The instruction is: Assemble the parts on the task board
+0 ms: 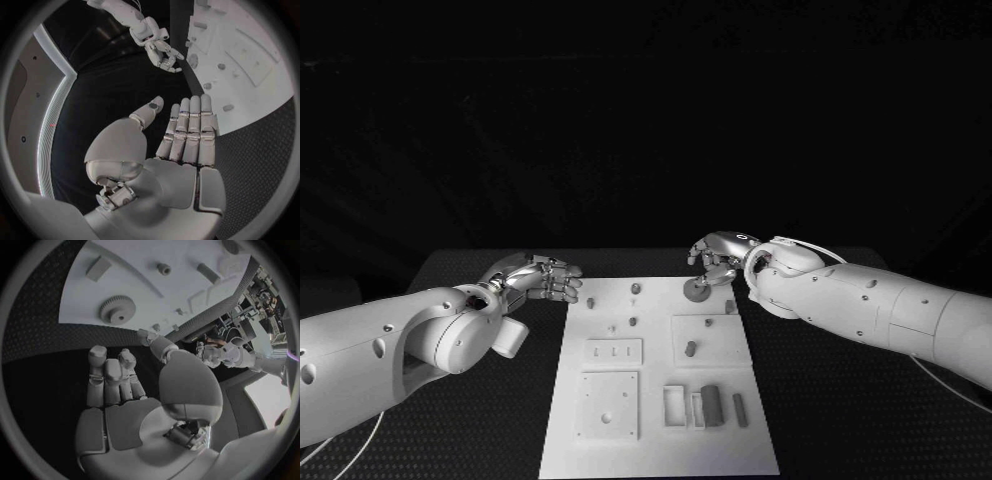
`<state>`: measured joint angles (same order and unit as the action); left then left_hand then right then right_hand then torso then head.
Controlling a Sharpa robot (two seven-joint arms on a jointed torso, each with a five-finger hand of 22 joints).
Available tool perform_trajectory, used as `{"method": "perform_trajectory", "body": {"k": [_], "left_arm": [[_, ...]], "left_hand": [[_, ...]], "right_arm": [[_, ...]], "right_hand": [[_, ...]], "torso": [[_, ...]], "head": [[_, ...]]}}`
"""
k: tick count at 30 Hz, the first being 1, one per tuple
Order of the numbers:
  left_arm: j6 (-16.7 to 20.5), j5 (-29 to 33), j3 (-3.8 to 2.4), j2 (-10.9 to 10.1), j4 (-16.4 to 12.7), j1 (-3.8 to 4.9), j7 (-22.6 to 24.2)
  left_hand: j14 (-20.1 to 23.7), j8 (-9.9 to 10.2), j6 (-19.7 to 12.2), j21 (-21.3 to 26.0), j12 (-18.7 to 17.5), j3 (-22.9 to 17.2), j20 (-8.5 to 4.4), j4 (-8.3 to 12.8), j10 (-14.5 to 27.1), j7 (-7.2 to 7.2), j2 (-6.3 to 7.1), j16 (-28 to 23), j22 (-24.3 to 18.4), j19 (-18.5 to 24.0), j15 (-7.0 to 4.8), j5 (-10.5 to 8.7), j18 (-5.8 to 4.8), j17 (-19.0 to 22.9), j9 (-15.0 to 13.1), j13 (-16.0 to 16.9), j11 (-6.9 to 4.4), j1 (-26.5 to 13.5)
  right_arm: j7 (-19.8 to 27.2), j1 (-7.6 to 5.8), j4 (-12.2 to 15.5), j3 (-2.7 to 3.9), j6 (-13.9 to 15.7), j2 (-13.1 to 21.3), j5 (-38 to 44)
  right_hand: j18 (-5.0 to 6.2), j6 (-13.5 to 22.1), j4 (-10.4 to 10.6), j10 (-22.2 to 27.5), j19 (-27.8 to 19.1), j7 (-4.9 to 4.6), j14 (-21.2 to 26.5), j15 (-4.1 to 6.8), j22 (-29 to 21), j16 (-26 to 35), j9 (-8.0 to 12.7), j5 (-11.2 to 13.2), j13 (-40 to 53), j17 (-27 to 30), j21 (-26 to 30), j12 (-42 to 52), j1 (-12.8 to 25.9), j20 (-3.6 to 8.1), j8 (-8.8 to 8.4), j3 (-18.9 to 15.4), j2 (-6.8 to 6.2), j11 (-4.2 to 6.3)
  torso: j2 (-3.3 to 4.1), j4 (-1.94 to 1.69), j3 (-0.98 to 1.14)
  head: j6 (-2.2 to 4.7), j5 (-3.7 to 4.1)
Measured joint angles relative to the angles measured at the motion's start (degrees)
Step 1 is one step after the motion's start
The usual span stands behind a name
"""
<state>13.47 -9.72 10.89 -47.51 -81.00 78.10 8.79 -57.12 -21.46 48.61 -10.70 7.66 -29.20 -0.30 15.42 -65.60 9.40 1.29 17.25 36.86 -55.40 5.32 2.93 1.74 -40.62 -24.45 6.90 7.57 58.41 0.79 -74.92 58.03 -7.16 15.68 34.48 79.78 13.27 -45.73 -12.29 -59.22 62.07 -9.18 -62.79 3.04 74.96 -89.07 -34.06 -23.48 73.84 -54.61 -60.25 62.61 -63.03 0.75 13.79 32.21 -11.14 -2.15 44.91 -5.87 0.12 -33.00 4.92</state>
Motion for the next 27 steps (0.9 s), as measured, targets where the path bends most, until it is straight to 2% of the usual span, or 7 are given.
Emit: {"method": "perform_trajectory", "body": {"k": [3,10,11,12,15,19,27], "left_arm": [[-0.16,-0.01,0.00,-0.01,0.02,0.00,0.05],[-0.49,-0.04,0.00,0.08,0.10,-0.02,0.12],[-0.52,-0.04,0.00,0.08,0.12,-0.02,0.13],[-0.55,-0.05,0.00,0.08,0.14,-0.03,0.14],[-0.64,-0.05,0.01,0.07,0.19,-0.03,0.16],[-0.85,-0.06,0.01,0.03,0.23,-0.03,0.16],[-1.38,-0.07,0.01,-0.07,0.30,-0.05,0.08]], "left_hand": [[0.00,0.00,0.00,0.00,0.00,0.00,0.00,0.00,0.00,0.00,0.00,0.00,0.00,0.00,0.00,0.00,0.00,-0.02,0.00,0.00,0.00,0.00],[0.00,0.00,0.00,0.00,-0.22,0.00,0.00,0.00,0.00,0.00,0.00,0.00,0.05,0.00,0.00,0.00,-0.01,-0.01,0.06,-0.05,0.00,0.00],[0.00,0.00,0.00,0.00,-0.22,0.00,0.00,0.00,0.00,0.00,0.00,0.00,0.05,0.00,0.00,0.00,-0.01,-0.01,0.06,-0.05,0.00,0.00],[0.00,0.00,0.00,0.00,-0.22,0.00,0.00,0.00,0.00,0.00,0.00,0.00,0.05,0.00,0.00,0.00,-0.02,-0.01,0.06,-0.05,0.00,0.00],[0.00,0.00,0.00,0.00,-0.22,0.00,0.00,0.00,0.00,0.00,0.00,0.00,0.05,0.00,0.00,0.00,-0.02,-0.01,0.06,-0.05,0.00,0.00],[0.00,0.00,-0.21,0.00,-0.22,0.00,0.00,0.00,0.00,0.21,0.00,0.00,0.05,0.00,0.00,0.00,-0.03,-0.01,0.06,-0.05,0.00,0.00],[0.00,0.00,-0.21,0.00,-0.45,0.15,0.00,-0.15,0.00,0.21,0.19,0.00,0.04,0.00,0.00,0.00,-0.06,-0.06,0.12,-0.11,0.00,-0.19]], "right_arm": [[-0.37,0.37,-1.44,-0.01,-0.94,-0.50,0.31],[-1.20,0.92,-2.48,-0.01,-3.25,-1.28,0.70],[-1.26,0.99,-2.50,-0.01,-3.47,-1.33,0.73],[-1.31,1.06,-2.56,-0.01,-3.65,-1.38,0.76],[-1.51,1.19,-2.89,-0.01,-4.12,-1.51,0.89],[-1.78,1.31,-3.27,-0.01,-4.60,-1.45,1.07],[-1.89,1.96,-3.49,0.00,-5.30,-1.81,1.23]], "right_hand": [[-0.03,0.55,0.37,0.11,0.08,-0.38,-0.41,-0.40,0.00,-0.13,0.29,0.00,-0.14,-0.82,-0.41,0.77,0.25,0.08,-0.48,0.07,-0.25,-0.08],[-0.09,1.70,0.78,0.90,-0.14,-0.84,-0.40,-0.41,0.00,-0.24,0.71,0.00,-0.68,-0.34,-0.42,1.05,0.37,0.30,-1.11,0.16,-0.38,-0.53],[-0.64,1.83,0.78,1.19,-0.14,-0.79,-0.40,-0.41,0.00,-0.24,0.71,0.00,-0.75,-0.34,-0.42,1.05,0.38,0.31,-1.11,0.16,-0.38,-0.81],[-0.68,1.95,0.78,1.20,-0.14,-0.80,-0.33,-0.47,0.00,-0.24,0.73,0.00,-0.76,-0.34,-0.42,1.05,0.38,0.31,-1.11,0.16,-0.38,-0.81],[-0.70,2.10,1.26,1.21,-0.14,-0.87,0.50,-0.69,0.00,-0.24,1.02,0.00,-1.07,0.15,-0.42,1.44,0.68,0.32,-1.49,0.31,-0.68,-0.82],[-0.99,2.80,1.49,2.03,-0.33,-1.06,1.20,-0.89,0.00,-0.24,1.23,0.00,-1.50,0.81,-0.42,1.44,0.68,0.50,-1.81,0.54,-0.68,-1.45],[-1.04,2.79,1.87,2.17,-0.34,-0.96,1.39,-1.09,-0.01,-0.24,1.23,0.00,-2.03,1.01,-0.42,1.94,0.67,0.49,-1.74,0.61,-0.68,-1.31]], "torso": [[0.01,-0.01,-0.06],[-0.02,-0.11,-0.16],[-0.02,-0.11,-0.17],[-0.02,-0.11,-0.18],[-0.02,-0.10,-0.18],[-0.02,-0.08,-0.18],[-0.02,-0.01,-0.14]], "head": [[0.04,0.11],[-0.36,0.25],[-0.38,0.22],[-0.42,0.20],[-0.58,0.16],[-0.66,0.10],[-0.84,0.01]]}}
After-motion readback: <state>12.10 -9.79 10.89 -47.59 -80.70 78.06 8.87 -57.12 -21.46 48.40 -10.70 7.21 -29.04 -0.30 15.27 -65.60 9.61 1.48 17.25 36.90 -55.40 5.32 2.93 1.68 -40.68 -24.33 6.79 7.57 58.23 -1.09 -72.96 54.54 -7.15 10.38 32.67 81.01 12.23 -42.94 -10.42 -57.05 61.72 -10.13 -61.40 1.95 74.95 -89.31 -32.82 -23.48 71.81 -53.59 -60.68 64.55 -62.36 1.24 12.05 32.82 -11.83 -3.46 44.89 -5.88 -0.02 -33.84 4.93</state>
